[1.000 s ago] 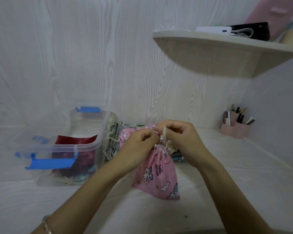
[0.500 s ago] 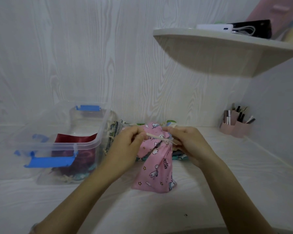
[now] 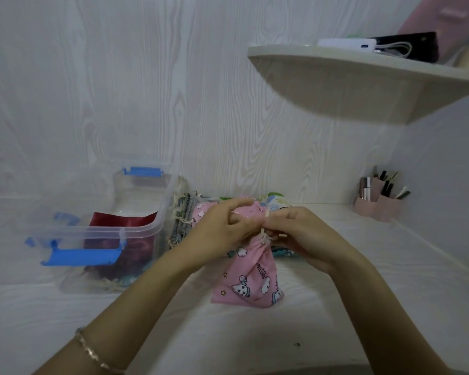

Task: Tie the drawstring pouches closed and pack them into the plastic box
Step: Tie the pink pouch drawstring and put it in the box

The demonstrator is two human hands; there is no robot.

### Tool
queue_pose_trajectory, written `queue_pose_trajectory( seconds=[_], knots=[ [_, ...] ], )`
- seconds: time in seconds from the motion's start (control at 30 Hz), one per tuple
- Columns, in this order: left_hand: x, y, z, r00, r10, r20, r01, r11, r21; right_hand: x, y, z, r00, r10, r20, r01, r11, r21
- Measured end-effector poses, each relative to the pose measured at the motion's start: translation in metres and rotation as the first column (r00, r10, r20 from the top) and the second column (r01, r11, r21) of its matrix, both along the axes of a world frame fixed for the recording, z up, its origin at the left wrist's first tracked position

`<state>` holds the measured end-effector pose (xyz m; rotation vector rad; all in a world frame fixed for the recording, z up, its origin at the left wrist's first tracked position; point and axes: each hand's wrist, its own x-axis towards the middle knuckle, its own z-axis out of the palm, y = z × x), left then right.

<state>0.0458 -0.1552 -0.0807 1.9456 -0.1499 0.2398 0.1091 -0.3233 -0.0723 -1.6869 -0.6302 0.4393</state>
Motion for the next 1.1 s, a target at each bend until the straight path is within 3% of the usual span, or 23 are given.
queue_pose_trajectory(
  seconds=[0.1,0.17,0.3,0.43,0.5,0.57,0.67,0.77,0.87,0.97,1.03,1.1],
  knots=[
    [-0.003,0.005,-0.006,0.996,0.085,0.034,-0.082,0.994,-0.074,0.001,-0.002,0.000,0.995,-0.043,-0.084,0.051,0.994,0.095],
    [-0.005,0.005,-0.007,0.983,0.158,0.088,-0.157,0.987,-0.028,0.001,-0.002,-0.002,0.995,-0.073,-0.073,0.081,0.990,0.112],
    [-0.017,0.013,0.001,0.954,0.253,0.159,-0.284,0.933,0.220,0.002,-0.006,-0.004,0.982,-0.188,0.011,0.184,0.970,0.160],
    [-0.024,0.012,0.007,0.955,0.254,0.154,-0.297,0.840,0.454,0.000,-0.006,-0.007,0.988,-0.142,0.065,0.131,0.980,0.146],
    [-0.020,0.005,0.007,0.982,0.134,0.130,-0.171,0.927,0.335,-0.003,-0.002,-0.006,0.992,-0.091,0.089,0.080,0.989,0.123],
    [-0.016,-0.001,0.006,0.997,0.010,0.073,-0.018,0.994,0.110,-0.005,0.003,-0.004,0.995,-0.058,0.086,0.046,0.989,0.138],
    [-0.012,0.000,0.002,0.994,0.088,0.067,-0.082,0.993,-0.080,-0.006,0.001,0.000,0.999,-0.045,0.022,0.040,0.979,0.200],
    [-0.010,0.002,0.000,0.992,0.116,0.050,-0.113,0.992,-0.061,-0.012,-0.003,-0.002,0.994,-0.063,0.087,0.049,0.987,0.155],
    [-0.011,-0.001,0.002,0.995,0.098,0.019,-0.099,0.994,0.055,-0.020,0.003,-0.007,0.881,-0.219,0.421,0.194,0.976,0.102],
    [-0.011,-0.001,0.004,0.996,0.089,0.004,-0.088,0.986,0.139,-0.023,0.009,-0.014,0.623,-0.249,0.741,0.299,0.952,0.068],
    [-0.012,0.000,0.006,0.997,0.077,0.029,-0.082,0.975,0.209,-0.023,0.011,-0.016,0.495,-0.196,0.847,0.308,0.951,0.040],
    [-0.013,0.000,0.008,0.996,0.067,0.053,-0.079,0.961,0.265,-0.023,0.012,-0.015,0.485,-0.163,0.859,0.316,0.949,0.002]
  ],
)
